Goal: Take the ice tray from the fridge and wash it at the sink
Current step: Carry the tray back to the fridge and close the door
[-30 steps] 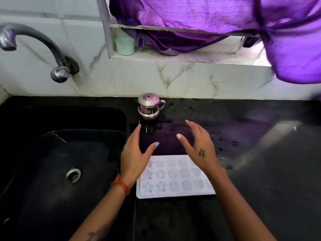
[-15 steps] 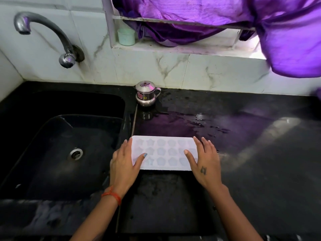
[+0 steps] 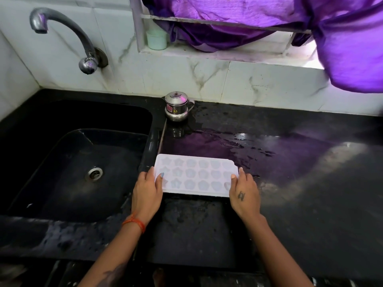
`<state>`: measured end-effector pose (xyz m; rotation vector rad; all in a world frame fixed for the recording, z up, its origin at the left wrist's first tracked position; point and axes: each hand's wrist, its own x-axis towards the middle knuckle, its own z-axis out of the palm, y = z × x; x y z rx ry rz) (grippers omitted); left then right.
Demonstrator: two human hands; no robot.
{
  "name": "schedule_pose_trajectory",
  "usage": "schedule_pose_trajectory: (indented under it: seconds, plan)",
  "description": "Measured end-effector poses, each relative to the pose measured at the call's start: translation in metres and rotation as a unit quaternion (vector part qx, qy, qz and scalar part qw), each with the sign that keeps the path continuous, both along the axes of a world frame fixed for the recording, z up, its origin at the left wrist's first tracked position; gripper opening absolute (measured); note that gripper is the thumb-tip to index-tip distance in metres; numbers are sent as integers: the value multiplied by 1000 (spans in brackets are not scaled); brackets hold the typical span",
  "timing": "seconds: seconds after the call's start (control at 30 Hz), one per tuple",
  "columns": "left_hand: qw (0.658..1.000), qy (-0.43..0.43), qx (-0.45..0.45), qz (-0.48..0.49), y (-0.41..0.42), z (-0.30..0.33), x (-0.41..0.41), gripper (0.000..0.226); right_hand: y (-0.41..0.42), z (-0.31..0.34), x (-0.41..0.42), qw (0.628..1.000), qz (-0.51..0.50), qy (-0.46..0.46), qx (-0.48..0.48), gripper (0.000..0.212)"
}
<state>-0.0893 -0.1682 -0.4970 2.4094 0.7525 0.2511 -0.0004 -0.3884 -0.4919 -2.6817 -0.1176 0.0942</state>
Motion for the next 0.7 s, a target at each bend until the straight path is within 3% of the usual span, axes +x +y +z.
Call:
schedule_pose_trajectory:
  seconds: [0.13,0.7]
  plan:
    - [1000,4,1,11,2,0,1,29,2,0,2,1000,8,6,-2,47]
    - [996,-47,1,81,7,1,-34,30,21,10,-6,997,75,-1,16,45]
